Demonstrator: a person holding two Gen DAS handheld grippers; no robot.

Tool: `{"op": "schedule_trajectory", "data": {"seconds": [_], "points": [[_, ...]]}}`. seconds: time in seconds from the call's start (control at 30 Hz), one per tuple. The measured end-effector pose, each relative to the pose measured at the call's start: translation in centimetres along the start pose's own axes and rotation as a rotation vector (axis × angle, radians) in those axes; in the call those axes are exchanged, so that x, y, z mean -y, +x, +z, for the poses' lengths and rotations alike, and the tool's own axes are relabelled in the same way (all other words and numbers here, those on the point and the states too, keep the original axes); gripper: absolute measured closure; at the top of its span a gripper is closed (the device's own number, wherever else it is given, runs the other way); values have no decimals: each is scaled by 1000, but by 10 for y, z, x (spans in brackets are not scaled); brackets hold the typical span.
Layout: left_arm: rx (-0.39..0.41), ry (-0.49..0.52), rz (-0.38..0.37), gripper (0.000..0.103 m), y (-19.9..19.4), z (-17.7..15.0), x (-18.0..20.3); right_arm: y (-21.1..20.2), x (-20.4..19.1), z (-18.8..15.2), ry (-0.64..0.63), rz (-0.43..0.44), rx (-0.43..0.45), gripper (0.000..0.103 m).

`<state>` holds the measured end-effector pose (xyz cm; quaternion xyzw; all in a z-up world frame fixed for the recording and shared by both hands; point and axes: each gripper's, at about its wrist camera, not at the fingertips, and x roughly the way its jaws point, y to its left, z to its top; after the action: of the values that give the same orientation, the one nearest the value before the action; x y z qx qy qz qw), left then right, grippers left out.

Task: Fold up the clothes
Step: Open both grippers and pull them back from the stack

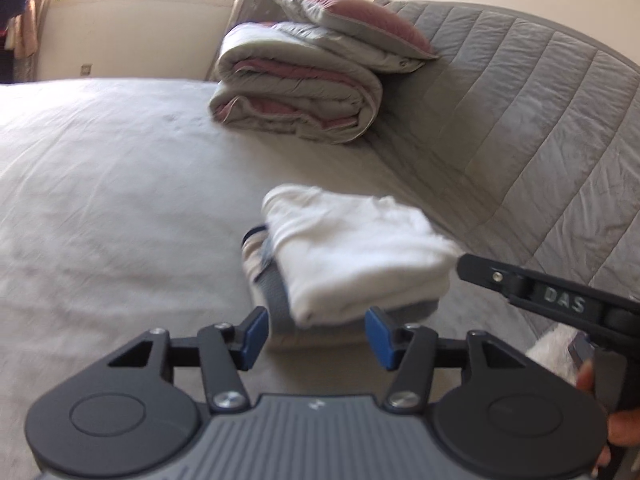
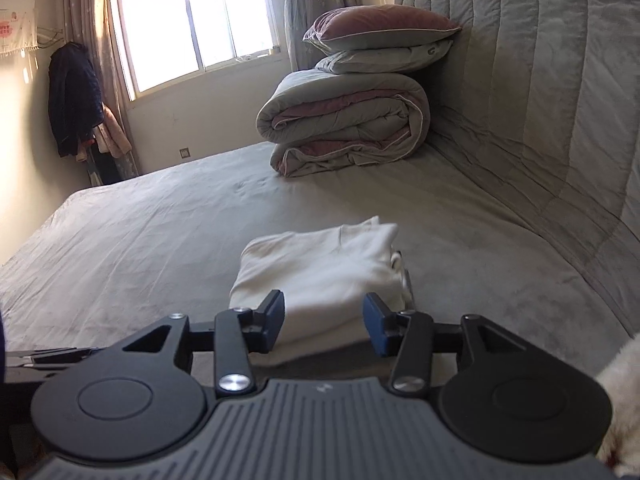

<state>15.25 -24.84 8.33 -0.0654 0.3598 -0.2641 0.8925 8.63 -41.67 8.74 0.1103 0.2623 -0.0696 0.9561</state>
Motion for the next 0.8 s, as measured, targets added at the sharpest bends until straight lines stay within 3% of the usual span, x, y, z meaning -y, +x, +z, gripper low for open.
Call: {"op": "schedule_trajectory", "data": {"seconds": [0.13,0.27,0.4,0.5,0.8], "points": [[-63,-21,48,36,-16,-13,-4,-24,-15,-18,20,-25,-52,38],[-116,-38,125,17,-32,-32,-8,-42,-19,-40,64,-37,-88,26],[-108,-19,197,2,-46,-55,-10,-44,-22,-51,34,-80,-109,14],[-126,-7,248,1,-52,-65,-9,-48,-21,-53,15,-115,-106,0],[-126,32,348,1,-61,-72,5,-50,-19,-60,16,-121,-146,0]]}}
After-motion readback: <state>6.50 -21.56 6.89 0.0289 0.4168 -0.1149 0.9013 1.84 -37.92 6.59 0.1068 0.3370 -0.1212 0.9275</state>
